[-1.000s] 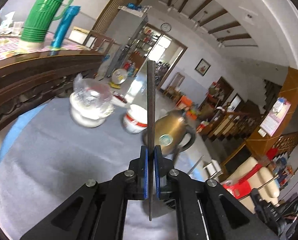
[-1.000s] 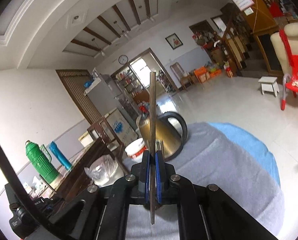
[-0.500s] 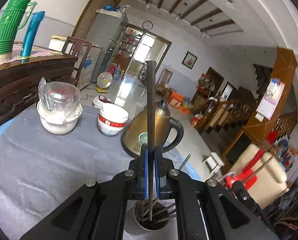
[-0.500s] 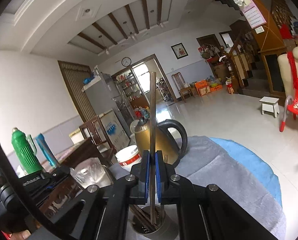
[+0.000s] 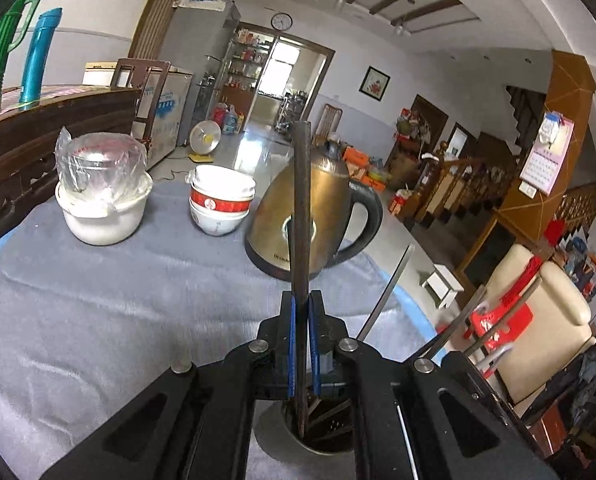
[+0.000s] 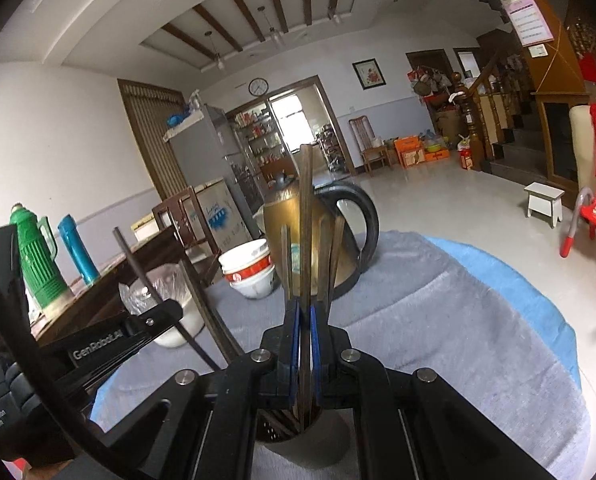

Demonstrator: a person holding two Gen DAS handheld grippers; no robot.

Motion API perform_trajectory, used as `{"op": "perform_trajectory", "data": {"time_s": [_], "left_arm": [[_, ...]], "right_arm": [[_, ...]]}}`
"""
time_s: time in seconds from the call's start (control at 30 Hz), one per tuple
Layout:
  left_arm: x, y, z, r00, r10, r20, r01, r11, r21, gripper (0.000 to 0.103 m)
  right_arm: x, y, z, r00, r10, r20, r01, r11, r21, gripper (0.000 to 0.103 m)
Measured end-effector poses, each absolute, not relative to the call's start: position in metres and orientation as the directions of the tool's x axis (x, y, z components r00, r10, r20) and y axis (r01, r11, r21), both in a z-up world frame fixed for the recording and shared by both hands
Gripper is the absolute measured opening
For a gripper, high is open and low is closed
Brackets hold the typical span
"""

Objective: Organize utensils
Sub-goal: 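Lower both chopsticks into the grey cup and open both tools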

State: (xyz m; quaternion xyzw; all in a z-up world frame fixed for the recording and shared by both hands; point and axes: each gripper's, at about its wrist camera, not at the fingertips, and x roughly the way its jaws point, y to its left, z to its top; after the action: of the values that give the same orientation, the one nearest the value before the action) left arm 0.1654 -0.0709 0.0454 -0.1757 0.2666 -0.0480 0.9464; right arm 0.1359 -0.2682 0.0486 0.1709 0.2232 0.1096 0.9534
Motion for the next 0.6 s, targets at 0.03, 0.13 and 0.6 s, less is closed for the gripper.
{"op": "perform_trajectory", "data": {"time_s": [0.03,0.13,0.6], "left_arm": [[0.166,-0.071,0.044,0.851,-0.186,-0.491,-0.002,0.934,-0.356,0.006],[0.165,-0.072,0.040,0.844,-0.190,-0.501,0.000,0.935,-0.355,0.006],[0.158,-0.073,0.031,0.811,-0.207,-0.547,-0.001,0.935,-0.355,0.007]], "right_arm": [[0.136,-0.267,0.046,0.874,0.287,-0.392,-0.135,0.918,0.373,0.006],[0.137,-0.266,0.043,0.867,0.293,-0.403,-0.139,0.919,0.369,0.006],[0.139,-0.264,0.033,0.836,0.293,-0.464,-0.124,0.924,0.361,0.008]]}}
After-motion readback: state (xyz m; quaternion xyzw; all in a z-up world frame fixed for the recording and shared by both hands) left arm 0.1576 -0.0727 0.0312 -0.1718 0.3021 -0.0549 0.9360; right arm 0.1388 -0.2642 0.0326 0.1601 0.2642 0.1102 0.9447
